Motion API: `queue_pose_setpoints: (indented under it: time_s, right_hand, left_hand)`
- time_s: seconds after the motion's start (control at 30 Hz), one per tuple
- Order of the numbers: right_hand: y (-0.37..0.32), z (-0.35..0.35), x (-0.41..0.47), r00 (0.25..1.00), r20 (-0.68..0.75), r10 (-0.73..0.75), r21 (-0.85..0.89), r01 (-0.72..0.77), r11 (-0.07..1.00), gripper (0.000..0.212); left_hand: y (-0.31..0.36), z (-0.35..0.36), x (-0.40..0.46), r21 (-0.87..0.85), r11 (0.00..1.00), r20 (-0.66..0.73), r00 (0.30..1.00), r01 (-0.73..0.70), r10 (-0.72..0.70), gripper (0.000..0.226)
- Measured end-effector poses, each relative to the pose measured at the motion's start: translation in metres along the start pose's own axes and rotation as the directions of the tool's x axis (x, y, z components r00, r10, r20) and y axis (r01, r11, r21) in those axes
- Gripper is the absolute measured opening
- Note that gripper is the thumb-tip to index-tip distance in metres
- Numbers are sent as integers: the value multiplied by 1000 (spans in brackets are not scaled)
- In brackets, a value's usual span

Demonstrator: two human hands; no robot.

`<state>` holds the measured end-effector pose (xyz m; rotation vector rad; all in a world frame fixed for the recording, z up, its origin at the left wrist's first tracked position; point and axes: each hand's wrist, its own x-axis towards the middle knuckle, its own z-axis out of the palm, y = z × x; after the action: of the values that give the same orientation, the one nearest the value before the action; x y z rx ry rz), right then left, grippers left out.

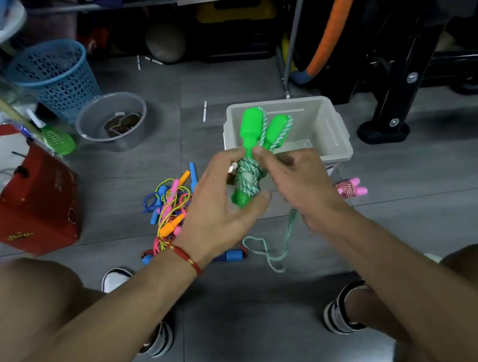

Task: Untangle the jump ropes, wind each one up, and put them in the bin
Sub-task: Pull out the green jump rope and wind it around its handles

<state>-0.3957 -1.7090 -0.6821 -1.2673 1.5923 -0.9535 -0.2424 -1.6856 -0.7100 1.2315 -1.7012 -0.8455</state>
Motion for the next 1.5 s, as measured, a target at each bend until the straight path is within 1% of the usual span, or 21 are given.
queue_pose_setpoints:
  time_s: [0.03,0.07,0.1,0.13,0.2,0.23,0.27,0.33,0.43,0.53,0.63,0.73,0.8,0.87,0.93,1.03,1.1,1.2,1.3,1.4,1.5]
  right_hand:
    - [0,-2,2,999,28,-15,53,14,998,55]
    - [2,-3,3,998,59,-36,92,30,995,53]
    - [3,-2,4,994,95,-58,123,46,991,52]
    - [4,-1,5,988,135,-77,146,57,988,51]
    - [4,0,5,965,237,-110,200,62,978,46]
    - [3,-2,5,949,290,-125,213,63,975,45]
    - [1,-5,4,935,330,-133,206,66,976,44]
    - [-1,-11,2,921,367,-132,129,90,988,38]
    - [4,-12,-1,908,376,-185,-71,228,971,38]
    - [13,-6,2,941,268,-207,-300,285,910,44]
    - [8,-1,-1,948,285,-139,-382,246,891,40]
    - [4,0,-6,928,373,-15,-453,195,870,32]
    - [2,1,-7,918,396,15,-486,195,852,33]
    - [0,1,-8,905,419,76,-444,131,887,34]
    - [1,-1,-11,895,432,109,-397,80,914,36]
    - [0,-5,-13,899,422,121,-303,14,953,38]
    - [-6,-5,-16,893,428,139,-336,15,942,38]
    - [-16,-3,-21,911,403,91,-545,158,824,24]
    - [-16,0,-29,937,348,-19,-685,268,678,29]
    - [-10,1,-30,920,378,-104,-798,381,468,21]
    - [-10,-3,-25,871,444,-211,-834,488,258,11]
  left_hand:
    - [5,-4,1,-235,968,15,996,94,-93,41]
    - [8,-8,2,-434,881,32,981,188,-194,33]
    - [10,-11,4,-556,787,60,957,267,-282,29]
    - [9,-14,6,-624,705,107,931,335,-348,31]
    - [4,-20,11,-697,543,278,875,468,-397,52]
    - [1,-23,13,-692,496,375,848,525,-373,63]
    - [-1,-26,14,-667,491,451,828,560,-332,70]
    - [-1,-31,14,-599,557,520,809,575,-276,69]
    - [-1,-38,14,-460,688,527,796,562,-298,54]
    - [2,-34,15,-279,845,399,856,456,-330,31]
    - [-4,-28,17,-159,910,250,907,383,-339,26]
    - [-15,-28,19,-75,908,130,907,412,-401,23]
    - [-17,-28,19,97,913,63,913,396,-402,30]
    - [-14,-28,19,269,887,-18,923,375,-385,27]
    - [-11,-26,19,309,873,-56,923,378,-380,26]
    - [-9,-25,20,328,864,-56,921,382,-386,32]
    - [-9,-26,21,349,859,-59,924,374,-379,38]
    - [-12,-24,21,402,854,-35,937,330,-346,49]
    - [-13,-18,22,466,837,15,943,287,-332,53]
    - [-15,-12,18,513,832,77,955,209,-288,50]
    - [-18,-9,13,593,801,173,957,87,-232,46]
